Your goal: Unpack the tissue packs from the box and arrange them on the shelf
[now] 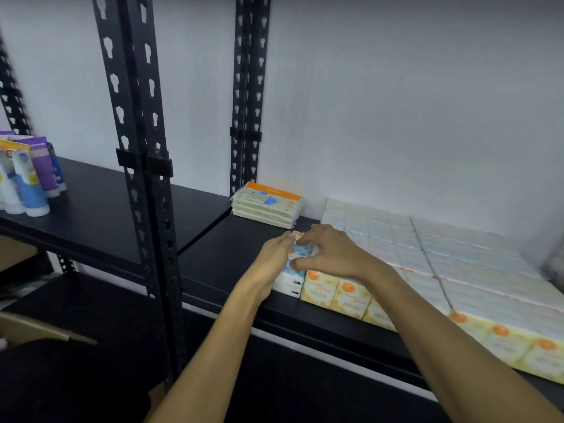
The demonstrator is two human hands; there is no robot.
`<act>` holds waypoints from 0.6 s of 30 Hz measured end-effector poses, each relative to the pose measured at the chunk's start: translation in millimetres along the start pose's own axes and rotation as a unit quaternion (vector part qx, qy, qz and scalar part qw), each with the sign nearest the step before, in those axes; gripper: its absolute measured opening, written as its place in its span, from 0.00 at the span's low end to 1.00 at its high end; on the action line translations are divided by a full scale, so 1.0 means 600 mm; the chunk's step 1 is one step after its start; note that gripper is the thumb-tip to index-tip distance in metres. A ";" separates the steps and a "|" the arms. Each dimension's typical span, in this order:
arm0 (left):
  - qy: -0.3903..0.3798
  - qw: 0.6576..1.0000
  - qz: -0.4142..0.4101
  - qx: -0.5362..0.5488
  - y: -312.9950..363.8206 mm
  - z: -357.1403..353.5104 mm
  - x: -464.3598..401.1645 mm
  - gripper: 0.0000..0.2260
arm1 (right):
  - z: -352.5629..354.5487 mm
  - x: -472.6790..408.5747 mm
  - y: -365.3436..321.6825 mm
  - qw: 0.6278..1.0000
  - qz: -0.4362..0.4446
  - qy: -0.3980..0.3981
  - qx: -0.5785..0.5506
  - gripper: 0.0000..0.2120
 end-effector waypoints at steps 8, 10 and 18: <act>0.005 1.000 -0.002 -0.015 0.003 -0.005 0.007 0.14 | -0.001 0.001 -0.001 1.000 0.007 0.002 0.008 0.28; 0.013 1.000 0.016 0.005 0.011 -0.004 0.019 0.17 | 0.010 0.012 -0.005 0.999 0.004 0.008 -0.033 0.28; 0.000 0.996 -0.015 0.086 0.039 0.018 0.063 0.24 | 0.099 0.092 0.002 0.968 0.018 0.141 -0.205 0.23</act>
Point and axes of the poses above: each hand's wrist, its own x-axis away from the middle knuckle, its own z-axis out of the back of the hand, y = z × x, the point moved 9 cm from there along -x, towards the middle knuckle, and after that the axes turned 7 degrees about -z, right-handed, at the moved point
